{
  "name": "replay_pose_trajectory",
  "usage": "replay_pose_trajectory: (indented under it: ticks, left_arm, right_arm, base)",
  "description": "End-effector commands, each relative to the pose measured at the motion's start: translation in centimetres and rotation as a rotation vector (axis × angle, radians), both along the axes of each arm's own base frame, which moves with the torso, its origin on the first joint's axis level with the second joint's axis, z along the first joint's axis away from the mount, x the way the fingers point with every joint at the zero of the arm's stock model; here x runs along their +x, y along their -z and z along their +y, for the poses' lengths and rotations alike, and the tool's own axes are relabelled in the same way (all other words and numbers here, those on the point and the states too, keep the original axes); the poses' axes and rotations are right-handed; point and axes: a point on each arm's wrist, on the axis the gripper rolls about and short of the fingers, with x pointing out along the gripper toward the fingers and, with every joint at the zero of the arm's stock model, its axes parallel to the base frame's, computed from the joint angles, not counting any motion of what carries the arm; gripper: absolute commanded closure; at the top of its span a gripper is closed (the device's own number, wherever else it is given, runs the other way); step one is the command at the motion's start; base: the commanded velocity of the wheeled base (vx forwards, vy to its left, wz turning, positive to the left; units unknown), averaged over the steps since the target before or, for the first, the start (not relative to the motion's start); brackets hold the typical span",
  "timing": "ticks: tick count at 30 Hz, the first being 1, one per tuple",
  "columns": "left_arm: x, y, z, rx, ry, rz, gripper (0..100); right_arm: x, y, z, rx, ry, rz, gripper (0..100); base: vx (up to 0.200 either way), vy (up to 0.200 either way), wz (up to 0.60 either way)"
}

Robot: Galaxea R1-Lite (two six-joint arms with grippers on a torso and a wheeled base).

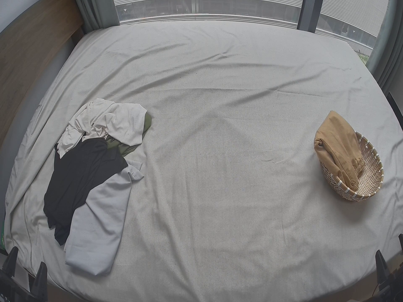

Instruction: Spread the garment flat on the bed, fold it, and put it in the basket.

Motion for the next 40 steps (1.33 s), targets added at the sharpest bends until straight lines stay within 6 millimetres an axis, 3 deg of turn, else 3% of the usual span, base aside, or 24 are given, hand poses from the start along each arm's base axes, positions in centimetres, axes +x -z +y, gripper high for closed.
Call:
replay_pose_trajectory:
  ticks: [1,8,10,40]
  left_arm:
    - [0.01,0.42,0.11,0.062,-0.054,0.002,0]
    - [0.04,0.43,0.12,0.086,-0.052,0.003,0]
    - [0.06,0.75,0.05,-0.01,-0.014,0.03,0]
    - [0.04,0.95,0.02,0.047,-0.007,0.045,0]
  right_arm:
    - [0.04,0.48,0.0,0.001,0.0,0.006,0]
    - [0.04,0.48,0.0,0.001,0.0,0.006,0]
    - [0.04,0.48,0.0,-0.002,0.0,0.006,0]
    - [0.04,0.48,0.0,0.01,0.003,0.006,0]
  base:
    - [0.0,0.0,0.0]
    - [0.0,0.0,0.0]
    - [0.0,0.0,0.0]
    - [0.0,0.0,0.0]
